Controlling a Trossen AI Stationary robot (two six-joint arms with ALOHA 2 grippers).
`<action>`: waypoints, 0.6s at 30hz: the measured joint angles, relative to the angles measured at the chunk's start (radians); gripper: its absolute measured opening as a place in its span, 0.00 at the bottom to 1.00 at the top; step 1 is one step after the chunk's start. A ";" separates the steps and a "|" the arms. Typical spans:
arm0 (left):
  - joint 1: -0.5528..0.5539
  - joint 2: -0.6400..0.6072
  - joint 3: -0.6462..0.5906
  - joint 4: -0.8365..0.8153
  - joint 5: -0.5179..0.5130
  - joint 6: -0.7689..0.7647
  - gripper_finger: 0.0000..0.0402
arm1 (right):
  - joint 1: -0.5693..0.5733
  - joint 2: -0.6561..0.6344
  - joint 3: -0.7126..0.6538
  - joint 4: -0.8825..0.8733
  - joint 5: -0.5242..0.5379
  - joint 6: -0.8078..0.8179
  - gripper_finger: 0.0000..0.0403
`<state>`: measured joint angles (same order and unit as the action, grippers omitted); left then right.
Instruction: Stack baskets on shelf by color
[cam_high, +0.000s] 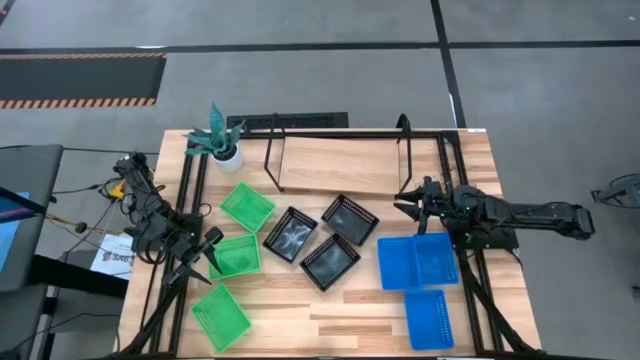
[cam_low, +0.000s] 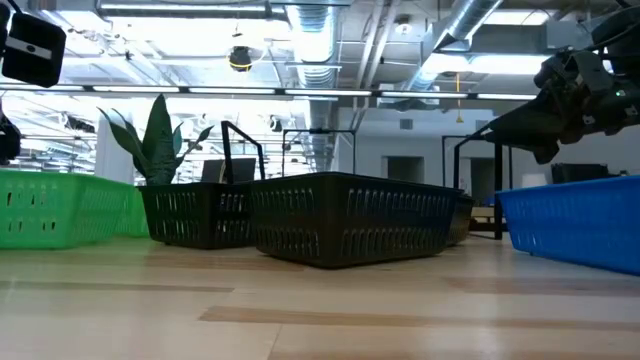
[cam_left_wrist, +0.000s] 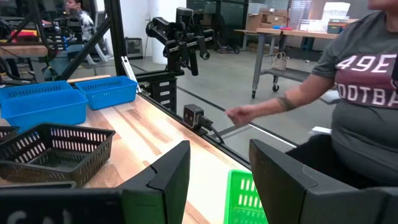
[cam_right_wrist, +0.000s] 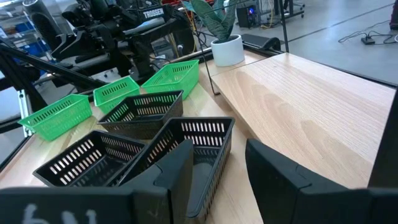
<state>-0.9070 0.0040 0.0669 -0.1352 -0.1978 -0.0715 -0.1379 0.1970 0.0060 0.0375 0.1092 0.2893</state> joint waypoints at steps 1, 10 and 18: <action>0.000 0.000 0.000 0.000 0.000 0.000 0.38 | 0.000 0.000 0.000 0.000 0.000 0.000 0.43; 0.000 0.000 0.000 0.000 0.000 0.000 0.38 | 0.000 0.000 0.000 0.000 0.000 0.000 0.43; 0.000 0.000 0.000 0.002 -0.010 0.245 0.38 | 0.000 0.000 0.000 0.000 0.000 0.000 0.43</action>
<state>-0.9070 0.0041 0.0666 -0.1335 -0.2078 0.1737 -0.1379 0.1970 0.0063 0.0375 0.1090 0.2893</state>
